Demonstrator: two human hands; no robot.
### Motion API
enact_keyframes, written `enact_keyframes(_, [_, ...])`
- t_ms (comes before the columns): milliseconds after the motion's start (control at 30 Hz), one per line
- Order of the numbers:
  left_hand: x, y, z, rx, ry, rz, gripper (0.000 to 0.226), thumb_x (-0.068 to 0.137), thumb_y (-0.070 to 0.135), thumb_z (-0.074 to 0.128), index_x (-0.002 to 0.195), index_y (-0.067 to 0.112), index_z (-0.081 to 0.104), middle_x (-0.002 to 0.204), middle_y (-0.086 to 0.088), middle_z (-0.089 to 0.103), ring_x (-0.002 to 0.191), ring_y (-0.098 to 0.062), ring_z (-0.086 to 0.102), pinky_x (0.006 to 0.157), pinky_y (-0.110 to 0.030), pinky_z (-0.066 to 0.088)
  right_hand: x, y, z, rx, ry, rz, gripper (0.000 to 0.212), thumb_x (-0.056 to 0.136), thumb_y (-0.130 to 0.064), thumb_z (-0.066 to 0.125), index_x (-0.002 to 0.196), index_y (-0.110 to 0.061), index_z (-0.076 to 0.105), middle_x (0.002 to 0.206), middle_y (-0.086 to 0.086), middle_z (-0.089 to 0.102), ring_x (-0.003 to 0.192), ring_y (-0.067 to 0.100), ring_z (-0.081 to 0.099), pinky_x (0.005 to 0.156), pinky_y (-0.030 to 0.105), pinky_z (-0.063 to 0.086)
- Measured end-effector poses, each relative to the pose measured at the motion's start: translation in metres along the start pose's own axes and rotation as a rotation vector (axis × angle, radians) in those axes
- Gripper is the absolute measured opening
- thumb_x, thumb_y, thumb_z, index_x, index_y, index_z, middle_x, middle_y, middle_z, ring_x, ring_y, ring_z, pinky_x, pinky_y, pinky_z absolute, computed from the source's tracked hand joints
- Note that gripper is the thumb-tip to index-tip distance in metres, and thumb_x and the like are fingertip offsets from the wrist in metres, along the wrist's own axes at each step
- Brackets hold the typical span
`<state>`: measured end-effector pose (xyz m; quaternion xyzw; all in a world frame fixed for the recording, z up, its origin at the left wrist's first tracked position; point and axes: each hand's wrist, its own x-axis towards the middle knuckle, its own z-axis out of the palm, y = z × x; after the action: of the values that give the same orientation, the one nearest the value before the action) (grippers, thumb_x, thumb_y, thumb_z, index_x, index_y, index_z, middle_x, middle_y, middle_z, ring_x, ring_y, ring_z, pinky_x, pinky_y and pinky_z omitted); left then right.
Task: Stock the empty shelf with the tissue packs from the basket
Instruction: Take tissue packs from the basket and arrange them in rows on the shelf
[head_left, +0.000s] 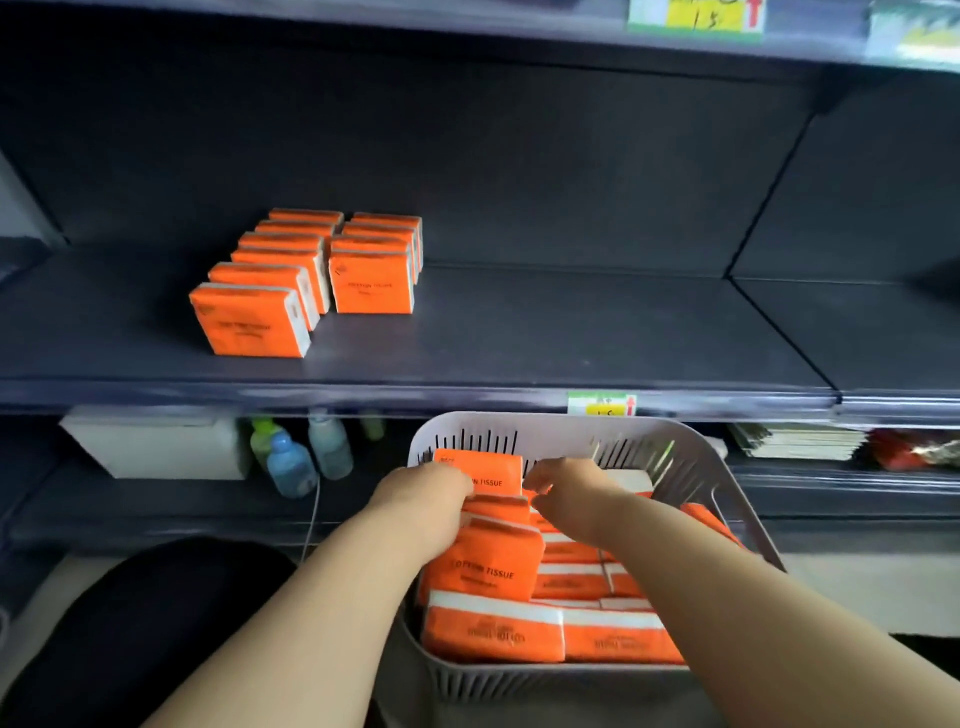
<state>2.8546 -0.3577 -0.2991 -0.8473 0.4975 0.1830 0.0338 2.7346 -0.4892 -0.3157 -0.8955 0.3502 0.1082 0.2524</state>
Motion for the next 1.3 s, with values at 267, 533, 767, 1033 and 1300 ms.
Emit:
enact_keyframes(267, [-0.005,0.001,0.001,0.071,-0.097,0.031,0.037,0.082,0.027,0.068,0.118,0.024,0.060,0.120,-0.001,0.052,0.111,-0.026,0.051,0.086,-0.035,0.046,0.008,-0.009,0.017,0.033,-0.115,0.031,0.044,0.092,-0.022,0.055,0.135,-0.026,0.046,0.138,0.002,0.049,0.118,0.023,0.054,0.095,0.031,0.045])
enact_keyframes(533, [-0.007,-0.006,0.007,-0.004,-0.133,0.036,0.046,0.074,0.032,0.076,0.114,0.034,0.053,0.120,0.004,0.054,0.107,-0.021,0.054,0.078,-0.030,0.042,0.008,-0.009,0.019,-0.028,-0.140,0.040,0.046,0.088,-0.035,0.060,0.131,-0.024,0.051,0.132,0.002,0.049,0.112,0.021,0.055,0.090,0.030,0.045])
enact_keyframes(767, [-0.006,-0.016,0.003,-0.144,-0.028,0.030,0.052,0.070,0.024,0.077,0.114,0.037,0.052,0.118,0.007,0.055,0.104,-0.020,0.054,0.083,-0.033,0.046,0.007,0.000,0.007,0.062,-0.062,0.015,0.036,0.082,-0.037,0.066,0.115,-0.029,0.055,0.111,-0.002,0.058,0.090,0.015,0.057,0.073,0.028,0.048])
enact_keyframes(1033, [-0.002,-0.026,-0.024,-0.288,0.167,0.099,0.040,0.068,0.022,0.079,0.103,0.034,0.064,0.099,0.010,0.046,0.097,-0.013,0.052,0.089,-0.030,0.045,0.001,0.013,-0.033,0.342,0.043,-0.033,0.025,0.079,-0.019,0.073,0.101,-0.028,0.066,0.103,-0.006,0.064,0.096,0.017,0.061,0.090,0.032,0.051])
enact_keyframes(1300, [0.002,-0.032,-0.050,-0.488,0.424,0.161,0.038,0.072,0.015,0.077,0.107,0.026,0.065,0.103,0.012,0.051,0.096,-0.010,0.053,0.082,-0.022,0.040,0.008,0.004,-0.068,0.451,0.273,-0.099,0.022,0.077,-0.013,0.072,0.091,-0.028,0.065,0.093,-0.004,0.068,0.087,0.015,0.065,0.082,0.029,0.051])
